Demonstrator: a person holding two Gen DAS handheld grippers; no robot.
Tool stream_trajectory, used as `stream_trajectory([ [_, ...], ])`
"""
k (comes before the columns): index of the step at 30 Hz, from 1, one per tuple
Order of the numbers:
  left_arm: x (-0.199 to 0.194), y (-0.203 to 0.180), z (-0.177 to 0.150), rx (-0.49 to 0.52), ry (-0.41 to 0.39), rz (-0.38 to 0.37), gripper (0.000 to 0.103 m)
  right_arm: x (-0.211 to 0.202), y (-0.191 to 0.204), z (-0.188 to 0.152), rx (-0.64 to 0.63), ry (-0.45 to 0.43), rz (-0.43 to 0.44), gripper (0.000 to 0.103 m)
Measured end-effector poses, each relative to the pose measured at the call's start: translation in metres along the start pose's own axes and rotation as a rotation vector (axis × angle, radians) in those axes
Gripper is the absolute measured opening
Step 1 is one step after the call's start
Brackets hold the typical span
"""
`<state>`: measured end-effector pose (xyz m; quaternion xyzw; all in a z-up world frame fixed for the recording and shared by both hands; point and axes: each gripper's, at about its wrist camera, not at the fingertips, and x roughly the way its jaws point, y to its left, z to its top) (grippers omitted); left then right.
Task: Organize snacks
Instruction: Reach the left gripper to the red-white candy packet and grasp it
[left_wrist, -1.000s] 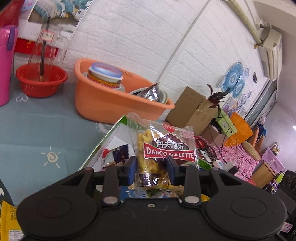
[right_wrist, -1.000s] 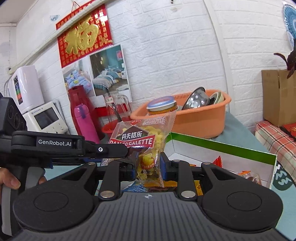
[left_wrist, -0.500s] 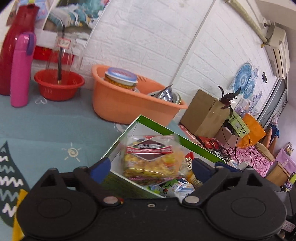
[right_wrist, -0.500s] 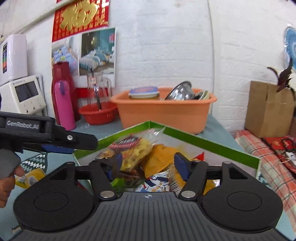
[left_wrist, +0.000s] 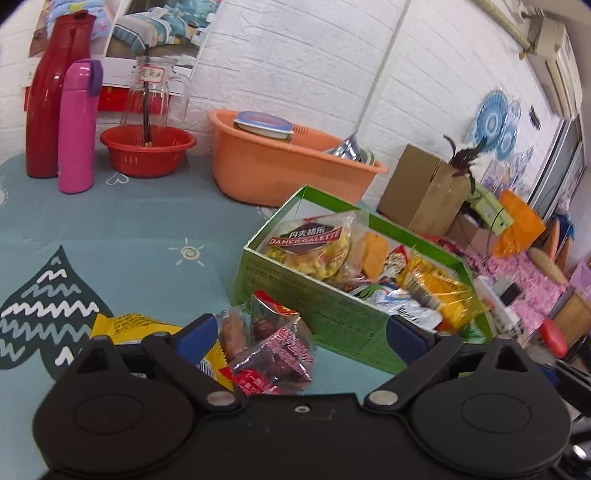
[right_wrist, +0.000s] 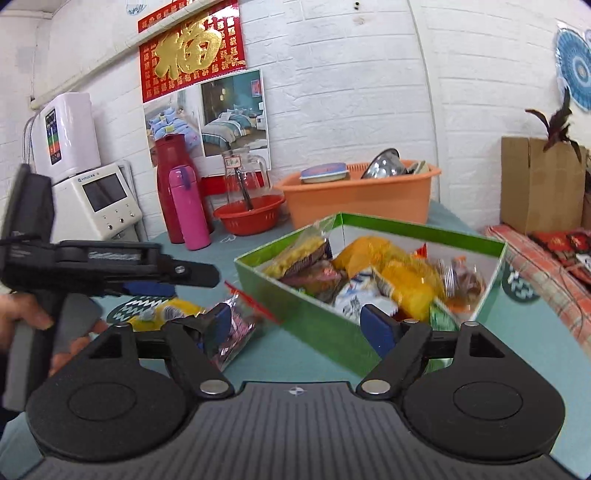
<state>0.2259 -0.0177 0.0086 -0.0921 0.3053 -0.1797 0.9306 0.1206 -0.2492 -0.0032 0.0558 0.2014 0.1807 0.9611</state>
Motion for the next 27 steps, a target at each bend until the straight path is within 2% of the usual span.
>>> stream_trajectory([
  [2, 0.016, 0.001, -0.001, 0.011, 0.025, 0.021, 0.103, -0.005, 0.001, -0.007, 0.004, 0.019, -0.01, 0.103],
  [6, 0.034, 0.009, -0.01, -0.035, 0.072, 0.032, 0.103, -0.013, -0.004, -0.017, 0.018, 0.042, -0.021, 0.103],
  [8, 0.034, 0.007, -0.016, -0.009, 0.083, 0.046, 0.073, -0.016, -0.007, -0.021, 0.029, 0.052, -0.026, 0.103],
  [9, 0.032, 0.005, -0.018, 0.005, 0.088, 0.032, 0.073, -0.017, -0.009, -0.023, 0.035, 0.056, -0.028, 0.103],
  [13, 0.018, -0.005, -0.027, -0.004, 0.137, -0.097, 0.059, -0.018, -0.013, -0.03, 0.066, 0.078, -0.021, 0.103],
  [16, 0.004, -0.019, -0.043, -0.037, 0.183, -0.246, 0.057, -0.019, -0.013, -0.038, 0.074, 0.101, -0.009, 0.103],
  [18, -0.005, -0.027, -0.056, -0.069, 0.197, -0.313, 0.062, -0.021, -0.013, -0.044, 0.081, 0.123, 0.013, 0.103],
  [19, -0.01, -0.029, -0.062, -0.079, 0.187, -0.323, 0.073, -0.022, -0.013, -0.048, 0.087, 0.132, 0.025, 0.103],
  [20, -0.014, -0.03, -0.066, -0.087, 0.178, -0.322, 0.096, -0.023, -0.013, -0.051, 0.09, 0.141, 0.031, 0.103],
  [21, -0.019, -0.029, -0.07, -0.108, 0.16, -0.313, 0.103, -0.024, -0.012, -0.054, 0.09, 0.15, 0.033, 0.103],
  [23, -0.026, -0.025, -0.075, -0.148, 0.127, -0.299, 0.103, -0.023, -0.011, -0.059, 0.091, 0.164, 0.031, 0.103],
  [27, -0.032, -0.023, -0.07, -0.171, 0.111, -0.297, 0.103, -0.017, -0.009, -0.061, 0.1, 0.181, 0.04, 0.103],
])
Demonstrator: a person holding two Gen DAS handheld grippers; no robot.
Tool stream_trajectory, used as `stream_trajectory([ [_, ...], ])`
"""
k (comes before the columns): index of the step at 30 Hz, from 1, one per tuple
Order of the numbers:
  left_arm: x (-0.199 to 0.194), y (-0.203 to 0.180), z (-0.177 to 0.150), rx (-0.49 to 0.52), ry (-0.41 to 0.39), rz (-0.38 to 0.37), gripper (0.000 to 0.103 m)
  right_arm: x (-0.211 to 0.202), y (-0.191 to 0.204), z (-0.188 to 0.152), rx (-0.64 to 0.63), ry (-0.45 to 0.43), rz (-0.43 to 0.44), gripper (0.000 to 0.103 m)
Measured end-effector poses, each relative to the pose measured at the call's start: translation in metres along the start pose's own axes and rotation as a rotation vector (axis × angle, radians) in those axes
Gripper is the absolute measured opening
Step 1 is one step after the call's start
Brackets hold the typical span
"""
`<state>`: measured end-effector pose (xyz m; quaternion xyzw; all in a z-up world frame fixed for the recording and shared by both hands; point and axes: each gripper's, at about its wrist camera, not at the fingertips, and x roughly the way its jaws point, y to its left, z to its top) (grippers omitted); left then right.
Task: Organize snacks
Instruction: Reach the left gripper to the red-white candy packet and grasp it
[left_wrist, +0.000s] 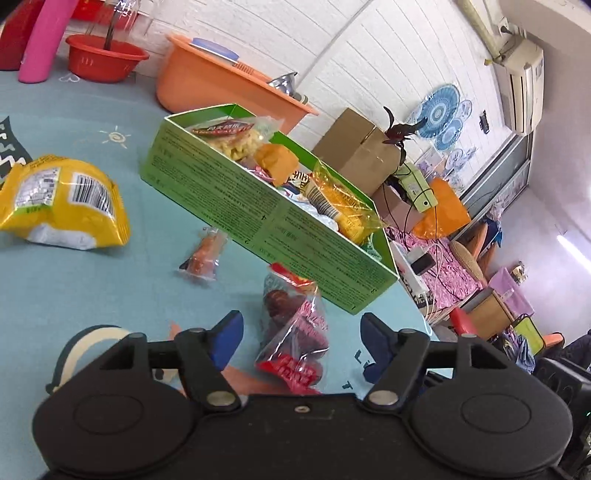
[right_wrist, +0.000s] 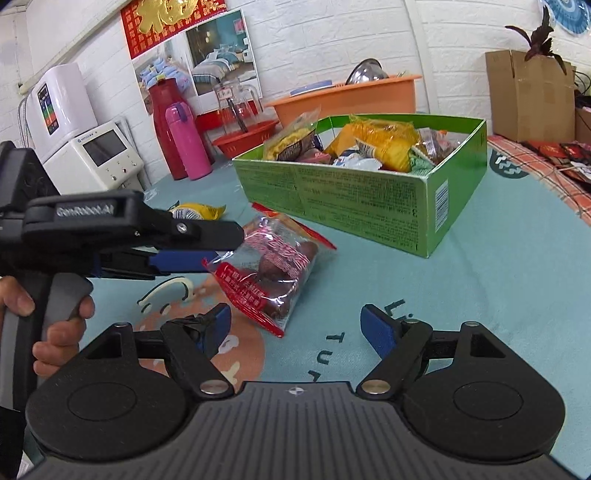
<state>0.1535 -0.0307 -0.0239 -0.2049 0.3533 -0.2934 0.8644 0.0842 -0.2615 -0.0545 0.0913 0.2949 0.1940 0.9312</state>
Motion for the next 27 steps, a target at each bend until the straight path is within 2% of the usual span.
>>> stream_trajectory([
  [11, 0.018, -0.001, 0.0, 0.022, 0.041, 0.015, 0.103, 0.018, 0.012, 0.003, -0.038, 0.015, 0.045, 0.103],
  [12, 0.018, 0.0, 0.001, 0.021, 0.044, 0.013, 0.1, 0.019, 0.011, 0.004, -0.036, 0.014, 0.046, 0.103],
  [14, 0.02, 0.002, 0.001, 0.022, 0.052, 0.015, 0.086, 0.02, 0.011, 0.005, -0.035, 0.014, 0.049, 0.103],
  [15, 0.021, 0.003, 0.001, 0.023, 0.056, 0.017, 0.083, 0.021, 0.011, 0.005, -0.035, 0.014, 0.05, 0.103],
  [16, 0.022, 0.003, 0.0, 0.025, 0.061, 0.017, 0.074, 0.022, 0.012, 0.006, -0.035, 0.015, 0.054, 0.103],
  [17, 0.022, 0.004, 0.0, 0.029, 0.066, 0.017, 0.071, 0.023, 0.012, 0.006, -0.036, 0.017, 0.06, 0.103],
  [22, 0.022, 0.009, -0.006, 0.028, 0.079, 0.034, 0.072, 0.029, 0.013, 0.006, -0.037, 0.031, 0.071, 0.103],
  [24, 0.018, 0.009, -0.005, 0.024, 0.064, 0.031, 0.074, 0.03, 0.013, 0.007, -0.04, 0.026, 0.075, 0.099],
  [25, 0.015, 0.008, -0.005, 0.02, 0.051, 0.024, 0.079, 0.03, 0.013, 0.007, -0.037, 0.027, 0.08, 0.098],
  [26, 0.013, 0.007, -0.004, 0.019, 0.043, 0.019, 0.091, 0.031, 0.013, 0.007, -0.033, 0.027, 0.085, 0.096],
  [27, 0.011, 0.005, -0.003, 0.027, 0.036, 0.016, 0.095, 0.031, 0.013, 0.007, -0.031, 0.026, 0.085, 0.096],
])
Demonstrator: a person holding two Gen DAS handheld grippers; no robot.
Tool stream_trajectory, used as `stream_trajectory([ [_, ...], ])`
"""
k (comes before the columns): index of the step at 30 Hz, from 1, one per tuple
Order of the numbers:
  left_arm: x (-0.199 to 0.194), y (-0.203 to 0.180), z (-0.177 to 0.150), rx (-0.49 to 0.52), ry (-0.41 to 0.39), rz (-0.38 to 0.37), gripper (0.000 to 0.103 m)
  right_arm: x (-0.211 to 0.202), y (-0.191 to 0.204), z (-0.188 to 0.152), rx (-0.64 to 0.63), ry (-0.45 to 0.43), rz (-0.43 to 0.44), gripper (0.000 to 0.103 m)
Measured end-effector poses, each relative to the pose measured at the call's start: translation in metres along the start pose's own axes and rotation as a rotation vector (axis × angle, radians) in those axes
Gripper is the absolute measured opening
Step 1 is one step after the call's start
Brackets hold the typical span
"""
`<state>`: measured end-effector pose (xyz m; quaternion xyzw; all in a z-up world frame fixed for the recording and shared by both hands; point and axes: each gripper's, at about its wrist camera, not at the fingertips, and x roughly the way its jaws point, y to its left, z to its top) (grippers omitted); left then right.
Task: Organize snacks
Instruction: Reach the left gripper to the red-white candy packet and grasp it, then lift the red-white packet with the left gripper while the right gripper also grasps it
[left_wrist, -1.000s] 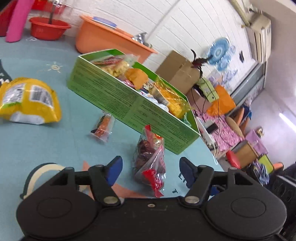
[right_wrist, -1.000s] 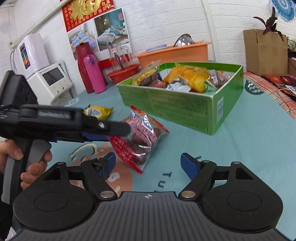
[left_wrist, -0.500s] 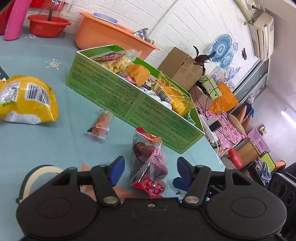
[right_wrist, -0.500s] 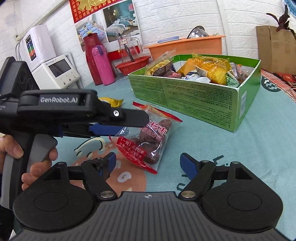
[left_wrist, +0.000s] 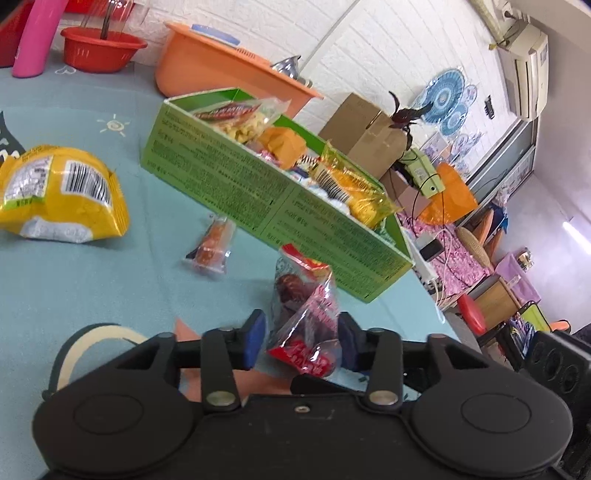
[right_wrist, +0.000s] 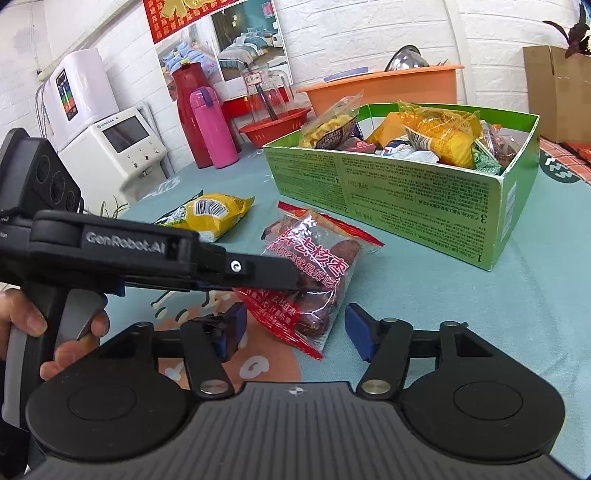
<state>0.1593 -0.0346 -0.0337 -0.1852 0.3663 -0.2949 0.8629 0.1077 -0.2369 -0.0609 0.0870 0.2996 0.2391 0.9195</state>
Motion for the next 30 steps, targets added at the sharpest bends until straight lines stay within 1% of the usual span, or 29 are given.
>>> stream_trajectory([
  [2, 0.0, -0.003, 0.002, 0.017, 0.0, 0.005, 0.1, -0.001, -0.001, -0.001, -0.001, -0.001, -0.003, 0.096],
  [4, 0.003, -0.004, 0.005, 0.018, 0.011, 0.006, 0.103, -0.003, -0.002, -0.001, 0.002, -0.002, -0.006, 0.097],
  [16, 0.014, -0.003, 0.008, 0.017, 0.043, 0.035, 0.103, -0.004, -0.012, 0.0, 0.068, -0.029, 0.004, 0.098],
  [17, 0.015, -0.003, 0.008, 0.017, 0.05, 0.037, 0.102, -0.002, -0.012, 0.001, 0.066, -0.029, 0.006, 0.098],
  [18, 0.017, -0.002, 0.008, 0.018, 0.057, 0.037, 0.099, -0.001, -0.011, 0.001, 0.065, -0.03, 0.007, 0.098],
  [19, 0.019, -0.002, 0.007, 0.018, 0.065, 0.036, 0.093, 0.0, -0.011, 0.002, 0.064, -0.029, 0.011, 0.098],
  [20, 0.021, -0.002, 0.007, 0.019, 0.074, 0.033, 0.09, 0.002, -0.01, 0.002, 0.066, -0.027, 0.021, 0.096],
  [21, 0.023, -0.003, 0.006, 0.023, 0.079, 0.038, 0.089, 0.003, -0.01, 0.003, 0.07, -0.025, 0.032, 0.092],
  [22, 0.024, -0.003, 0.005, 0.032, 0.083, 0.047, 0.083, 0.005, -0.01, 0.003, 0.074, -0.024, 0.036, 0.09],
  [23, 0.026, -0.004, 0.004, 0.04, 0.083, 0.057, 0.083, 0.005, -0.01, 0.003, 0.073, -0.024, 0.037, 0.086],
  [24, 0.026, -0.003, 0.003, 0.034, 0.08, 0.053, 0.083, 0.005, -0.01, 0.003, 0.071, -0.018, 0.044, 0.077],
  [26, 0.024, -0.003, 0.003, 0.024, 0.073, 0.053, 0.079, 0.004, -0.009, 0.002, 0.075, -0.023, 0.042, 0.072],
  [27, 0.022, -0.003, 0.003, 0.024, 0.068, 0.054, 0.075, 0.003, -0.009, 0.002, 0.074, -0.025, 0.034, 0.058],
  [28, 0.019, -0.005, 0.002, 0.025, 0.064, 0.049, 0.068, 0.001, -0.01, 0.002, 0.071, -0.029, 0.023, 0.05],
  [29, 0.017, -0.007, 0.002, 0.032, 0.059, 0.047, 0.065, -0.001, -0.01, 0.001, 0.073, -0.031, 0.027, 0.05],
  [30, 0.015, -0.01, 0.002, 0.041, 0.056, 0.047, 0.065, -0.002, -0.01, 0.001, 0.074, -0.032, 0.029, 0.049],
])
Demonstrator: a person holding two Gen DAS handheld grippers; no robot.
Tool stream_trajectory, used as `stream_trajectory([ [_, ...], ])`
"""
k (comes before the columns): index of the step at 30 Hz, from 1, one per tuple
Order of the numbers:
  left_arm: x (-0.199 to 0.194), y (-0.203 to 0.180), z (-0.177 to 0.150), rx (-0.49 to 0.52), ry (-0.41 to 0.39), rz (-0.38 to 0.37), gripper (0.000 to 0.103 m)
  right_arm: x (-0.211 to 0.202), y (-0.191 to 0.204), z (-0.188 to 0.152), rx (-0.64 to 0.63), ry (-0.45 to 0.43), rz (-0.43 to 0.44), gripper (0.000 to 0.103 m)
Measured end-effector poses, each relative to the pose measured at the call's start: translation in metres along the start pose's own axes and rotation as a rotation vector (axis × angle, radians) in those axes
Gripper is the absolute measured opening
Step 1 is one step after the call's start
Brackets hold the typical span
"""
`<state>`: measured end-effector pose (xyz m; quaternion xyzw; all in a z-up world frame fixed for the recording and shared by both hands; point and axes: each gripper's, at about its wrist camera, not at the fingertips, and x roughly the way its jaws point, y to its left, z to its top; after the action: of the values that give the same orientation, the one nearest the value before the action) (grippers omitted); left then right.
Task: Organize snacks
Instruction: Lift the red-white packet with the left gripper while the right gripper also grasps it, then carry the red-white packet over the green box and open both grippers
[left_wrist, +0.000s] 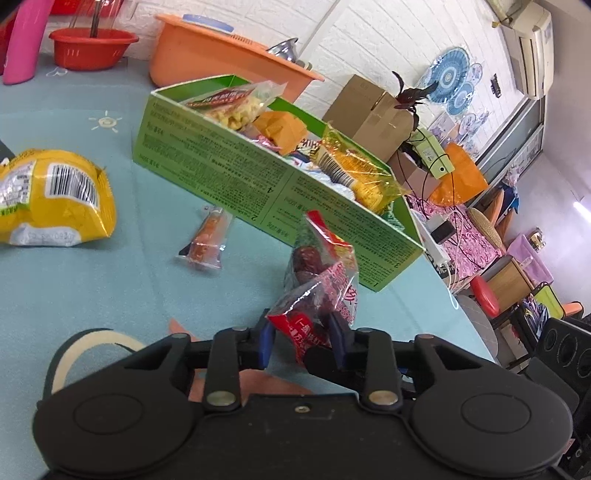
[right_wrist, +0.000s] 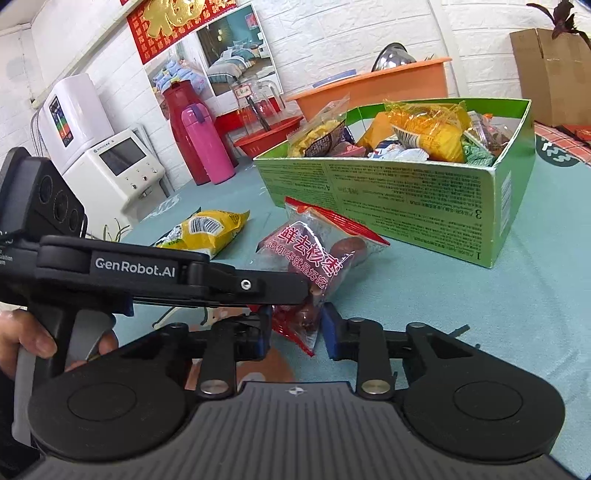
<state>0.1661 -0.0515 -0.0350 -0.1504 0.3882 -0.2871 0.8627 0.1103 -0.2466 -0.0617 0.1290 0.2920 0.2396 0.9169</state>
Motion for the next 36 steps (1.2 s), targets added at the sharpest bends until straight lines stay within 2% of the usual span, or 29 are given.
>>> stream_trajectory([
  [2, -0.003, -0.005, 0.0, 0.016, -0.008, 0.002, 0.064, -0.003, 0.002, 0.0, -0.014, -0.008, -0.008, 0.044],
  [9, -0.01, -0.015, 0.0, 0.019, -0.031, -0.013, 0.064, -0.013, 0.005, 0.002, -0.028, -0.037, -0.023, 0.044],
  [15, -0.028, -0.044, 0.008, 0.077, -0.104, -0.036, 0.064, -0.036, 0.013, 0.007, -0.064, -0.125, -0.032, 0.044],
  [20, -0.028, -0.065, 0.027, 0.129, -0.145, -0.065, 0.064, -0.051, 0.013, 0.021, -0.094, -0.212, -0.059, 0.044],
  [27, -0.012, -0.078, 0.064, 0.156, -0.188, -0.105, 0.064, -0.049, 0.001, 0.056, -0.114, -0.281, -0.096, 0.044],
  [30, -0.005, -0.08, 0.079, 0.175, -0.214, -0.093, 0.064, -0.042, -0.003, 0.071, -0.137, -0.296, -0.1, 0.042],
  [36, 0.017, -0.065, 0.102, 0.149, -0.209, -0.074, 0.064, -0.019, -0.015, 0.092, -0.154, -0.297, -0.114, 0.041],
])
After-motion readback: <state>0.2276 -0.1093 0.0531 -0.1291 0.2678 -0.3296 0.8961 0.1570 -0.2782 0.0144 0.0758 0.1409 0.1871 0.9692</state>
